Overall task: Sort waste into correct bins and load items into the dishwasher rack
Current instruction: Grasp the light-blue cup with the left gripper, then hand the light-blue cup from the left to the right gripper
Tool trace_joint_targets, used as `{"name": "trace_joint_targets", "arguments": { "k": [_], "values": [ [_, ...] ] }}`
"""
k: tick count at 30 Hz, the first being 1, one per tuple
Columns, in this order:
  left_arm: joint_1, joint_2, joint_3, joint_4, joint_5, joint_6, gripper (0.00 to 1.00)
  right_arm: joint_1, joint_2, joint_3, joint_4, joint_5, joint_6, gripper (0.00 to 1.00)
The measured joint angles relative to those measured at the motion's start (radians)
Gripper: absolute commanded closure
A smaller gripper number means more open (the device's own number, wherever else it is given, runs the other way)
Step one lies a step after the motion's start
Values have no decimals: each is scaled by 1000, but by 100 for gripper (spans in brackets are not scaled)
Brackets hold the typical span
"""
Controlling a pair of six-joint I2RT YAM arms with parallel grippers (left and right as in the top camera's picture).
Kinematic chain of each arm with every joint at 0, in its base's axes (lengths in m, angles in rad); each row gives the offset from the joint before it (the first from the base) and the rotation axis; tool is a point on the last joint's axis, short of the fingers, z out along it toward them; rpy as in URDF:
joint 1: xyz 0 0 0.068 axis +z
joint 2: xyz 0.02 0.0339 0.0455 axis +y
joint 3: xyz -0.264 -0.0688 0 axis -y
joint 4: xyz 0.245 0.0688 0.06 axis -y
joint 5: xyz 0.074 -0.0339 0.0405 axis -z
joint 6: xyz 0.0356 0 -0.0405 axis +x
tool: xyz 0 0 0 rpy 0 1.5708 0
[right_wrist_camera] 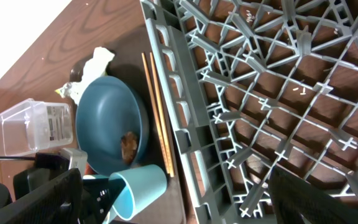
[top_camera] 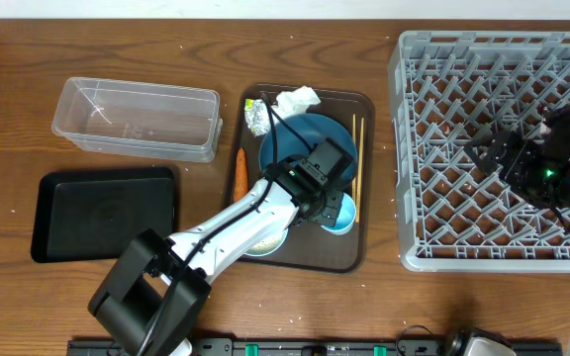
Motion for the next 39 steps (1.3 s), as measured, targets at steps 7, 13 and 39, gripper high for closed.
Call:
{"name": "trace_joint_targets", "arguments": {
  "k": [7,13,39],
  "values": [
    [45,-71,0,-47,74,-2,94,0,0,0,-16,0,-32,11],
    [232,-330,1,-65,258,28,94,0,0,0,-58,-47,-147,12],
    [480,-434,3,53,1154,89,94,620,0,0,252,-605,-450,33]
  ]
}}
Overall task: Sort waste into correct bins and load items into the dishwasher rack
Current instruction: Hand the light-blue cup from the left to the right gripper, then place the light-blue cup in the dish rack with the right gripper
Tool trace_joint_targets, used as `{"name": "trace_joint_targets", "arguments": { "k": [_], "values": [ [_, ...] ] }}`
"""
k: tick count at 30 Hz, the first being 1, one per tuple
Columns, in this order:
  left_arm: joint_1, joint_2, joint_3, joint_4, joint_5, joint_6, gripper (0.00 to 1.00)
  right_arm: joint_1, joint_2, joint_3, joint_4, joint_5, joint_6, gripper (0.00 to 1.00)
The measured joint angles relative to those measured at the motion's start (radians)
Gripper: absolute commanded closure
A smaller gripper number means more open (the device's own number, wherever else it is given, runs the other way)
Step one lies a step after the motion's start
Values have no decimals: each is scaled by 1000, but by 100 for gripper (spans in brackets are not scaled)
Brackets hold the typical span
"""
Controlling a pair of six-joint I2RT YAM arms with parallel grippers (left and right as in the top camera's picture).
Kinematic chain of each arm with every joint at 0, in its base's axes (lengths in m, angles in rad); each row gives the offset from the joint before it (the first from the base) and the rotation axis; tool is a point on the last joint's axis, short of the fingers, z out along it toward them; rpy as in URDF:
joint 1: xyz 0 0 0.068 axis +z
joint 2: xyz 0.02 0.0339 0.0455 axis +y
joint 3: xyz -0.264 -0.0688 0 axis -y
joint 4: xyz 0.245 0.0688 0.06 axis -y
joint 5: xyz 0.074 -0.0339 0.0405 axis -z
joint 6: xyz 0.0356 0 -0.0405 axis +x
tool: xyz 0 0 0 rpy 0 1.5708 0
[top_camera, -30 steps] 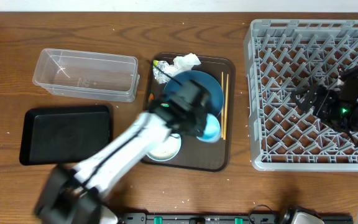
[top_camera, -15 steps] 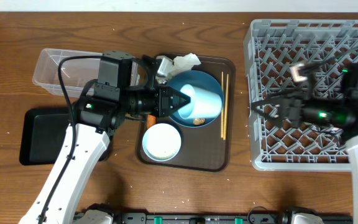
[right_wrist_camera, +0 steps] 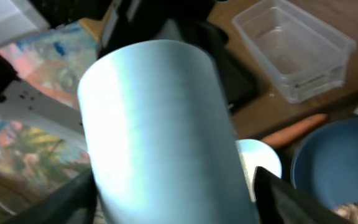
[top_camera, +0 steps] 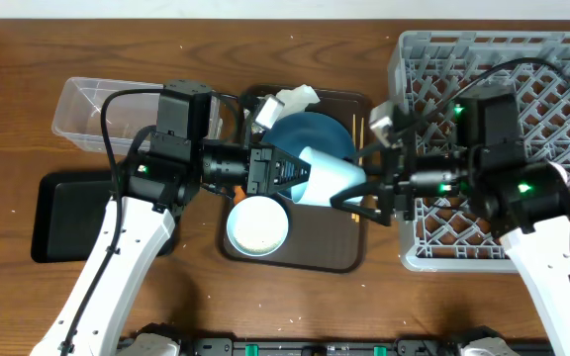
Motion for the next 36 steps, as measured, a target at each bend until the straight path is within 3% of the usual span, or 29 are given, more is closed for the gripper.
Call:
{"name": "trace_joint_targets", "arguments": {
  "k": [4,6,7,12,13,17,25,31,36],
  "values": [
    [2,0,0,18,4,0,93,18,0,0,0,14,1,40],
    [2,1,0,26,3,0,45,19,-2,0,-2,23,6,41],
    [2,2,0,39,4,0,34,20,-4,0,-4,45,12,41],
    [16,10,0,65,-13,-18,16,-8,-26,0,-43,156,78,44],
    [19,13,0,68,-21,-24,2,-25,-38,0,-54,181,95,44],
    [19,18,0,74,-27,-37,1,-153,-82,2,-95,332,179,44],
    [2,14,0,74,-1,-38,1,-588,-56,2,-134,627,350,43],
    [2,14,0,74,0,-38,1,-905,-13,2,-115,697,491,43],
    [2,14,0,74,0,-38,1,-1084,64,2,-93,716,615,43]
  ]
}}
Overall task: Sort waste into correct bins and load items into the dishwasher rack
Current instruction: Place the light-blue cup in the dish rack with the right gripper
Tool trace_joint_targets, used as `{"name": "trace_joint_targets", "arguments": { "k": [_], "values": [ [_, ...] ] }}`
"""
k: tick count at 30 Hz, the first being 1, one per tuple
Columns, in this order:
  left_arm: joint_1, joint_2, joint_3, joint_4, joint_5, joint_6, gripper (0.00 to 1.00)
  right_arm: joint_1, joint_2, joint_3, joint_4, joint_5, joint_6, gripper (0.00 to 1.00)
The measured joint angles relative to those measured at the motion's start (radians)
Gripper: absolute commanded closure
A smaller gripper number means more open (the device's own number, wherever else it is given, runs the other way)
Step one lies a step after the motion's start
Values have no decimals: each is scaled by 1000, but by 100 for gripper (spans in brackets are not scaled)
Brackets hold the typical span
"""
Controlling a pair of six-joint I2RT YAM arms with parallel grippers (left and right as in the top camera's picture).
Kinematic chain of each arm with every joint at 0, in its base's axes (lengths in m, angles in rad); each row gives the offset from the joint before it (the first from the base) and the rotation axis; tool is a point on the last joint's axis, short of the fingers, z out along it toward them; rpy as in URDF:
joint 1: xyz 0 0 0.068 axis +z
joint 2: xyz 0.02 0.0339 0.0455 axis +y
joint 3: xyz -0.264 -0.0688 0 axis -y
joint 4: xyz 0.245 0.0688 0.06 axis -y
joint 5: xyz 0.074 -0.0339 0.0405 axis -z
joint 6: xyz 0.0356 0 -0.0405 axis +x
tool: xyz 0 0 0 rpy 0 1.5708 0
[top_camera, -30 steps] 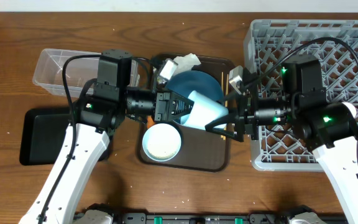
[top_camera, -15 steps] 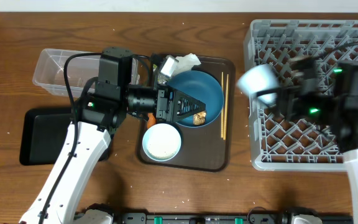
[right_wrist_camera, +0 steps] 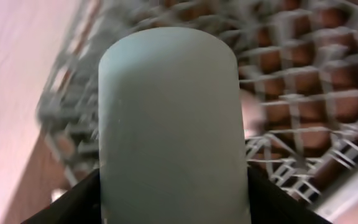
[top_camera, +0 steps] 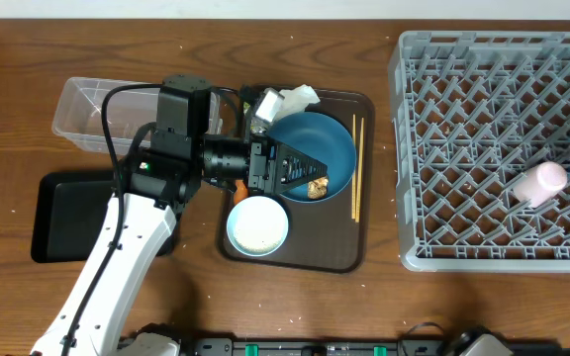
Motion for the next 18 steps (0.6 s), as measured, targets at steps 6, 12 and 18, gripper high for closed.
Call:
{"name": "trace_joint_targets", "arguments": {
  "k": [6,12,18],
  "values": [
    [0,0,0,0,0,0,1,-93,130,0,3,11,106,45],
    [0,0,0,0,0,0,1,-126,225,0,27,9,173,43],
    [0,0,0,0,0,0,1,-155,267,0,45,1,219,24]
  ]
}}
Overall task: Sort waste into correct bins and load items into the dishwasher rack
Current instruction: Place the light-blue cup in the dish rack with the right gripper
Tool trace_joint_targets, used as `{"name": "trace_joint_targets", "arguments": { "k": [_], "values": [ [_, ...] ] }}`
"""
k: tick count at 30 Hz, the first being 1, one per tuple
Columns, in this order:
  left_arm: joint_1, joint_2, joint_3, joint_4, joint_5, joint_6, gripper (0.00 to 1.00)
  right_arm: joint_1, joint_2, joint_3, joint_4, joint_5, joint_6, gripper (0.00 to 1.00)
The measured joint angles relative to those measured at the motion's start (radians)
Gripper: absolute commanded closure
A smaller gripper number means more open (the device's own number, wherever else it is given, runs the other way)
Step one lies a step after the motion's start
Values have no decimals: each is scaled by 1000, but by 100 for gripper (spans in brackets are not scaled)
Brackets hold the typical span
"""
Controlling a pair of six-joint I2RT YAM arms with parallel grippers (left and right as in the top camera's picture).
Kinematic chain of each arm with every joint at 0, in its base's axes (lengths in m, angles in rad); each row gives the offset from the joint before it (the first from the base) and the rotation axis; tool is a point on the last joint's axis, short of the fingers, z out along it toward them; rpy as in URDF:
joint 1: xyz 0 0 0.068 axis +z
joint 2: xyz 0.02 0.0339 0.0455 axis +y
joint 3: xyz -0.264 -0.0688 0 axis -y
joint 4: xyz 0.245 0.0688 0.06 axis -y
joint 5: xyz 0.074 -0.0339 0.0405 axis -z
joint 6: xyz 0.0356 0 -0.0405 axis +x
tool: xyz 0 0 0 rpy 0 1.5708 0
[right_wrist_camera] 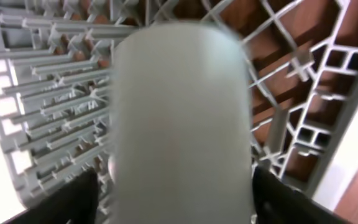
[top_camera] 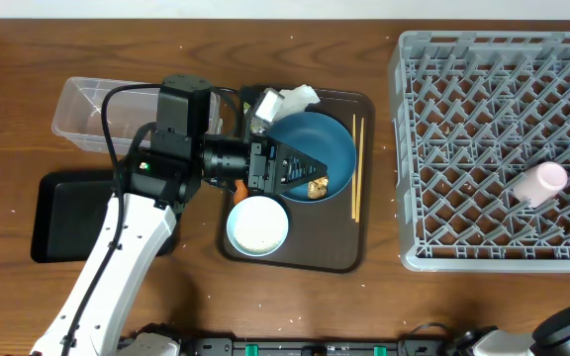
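A pale cup (top_camera: 540, 183) lies tilted over the right side of the grey dishwasher rack (top_camera: 463, 89). In the right wrist view the cup (right_wrist_camera: 182, 118) fills the frame, and my right gripper (right_wrist_camera: 179, 199) is shut on it, a dark finger (right_wrist_camera: 73, 199) on each side. Rack grid shows close behind it. My left gripper (top_camera: 300, 173) hangs over the brown tray (top_camera: 349, 252) beside the blue bowl (top_camera: 320, 143), holding nothing, and looks open.
The blue bowl holds a food scrap (top_camera: 317, 186). The tray also carries a white bowl (top_camera: 258, 225), chopsticks (top_camera: 357, 168) and crumpled paper (top_camera: 293, 99). A clear bin (top_camera: 117, 119) and a black bin (top_camera: 77, 213) stand to the left.
The cup stays at nearly the same spot over the rack's right side. The right wrist now faces the rack grid more squarely and closer. The left arm has not moved.
My left gripper was down at the cup on the tray while the right hovered over the rack. Then both grippers met over the tray with the cup between them. After that the right gripper held the cup over the rack, the left empty above the tray, as now.
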Motion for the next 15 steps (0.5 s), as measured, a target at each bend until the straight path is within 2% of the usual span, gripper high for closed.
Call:
{"name": "trace_joint_targets", "arguments": {
  "k": [4,9,12,15],
  "values": [
    [0,0,0,0,0,0,1,-24,4,0,13,-44,12,25],
    [0,0,0,-7,-57,1,1,-42,4,28,21,-205,3,28],
    [0,-1,0,-50,-145,3,4,-29,-10,69,19,-293,-22,28],
    [-1,-12,1,-160,-296,9,4,35,-63,96,18,-344,-60,27]
  ]
}}
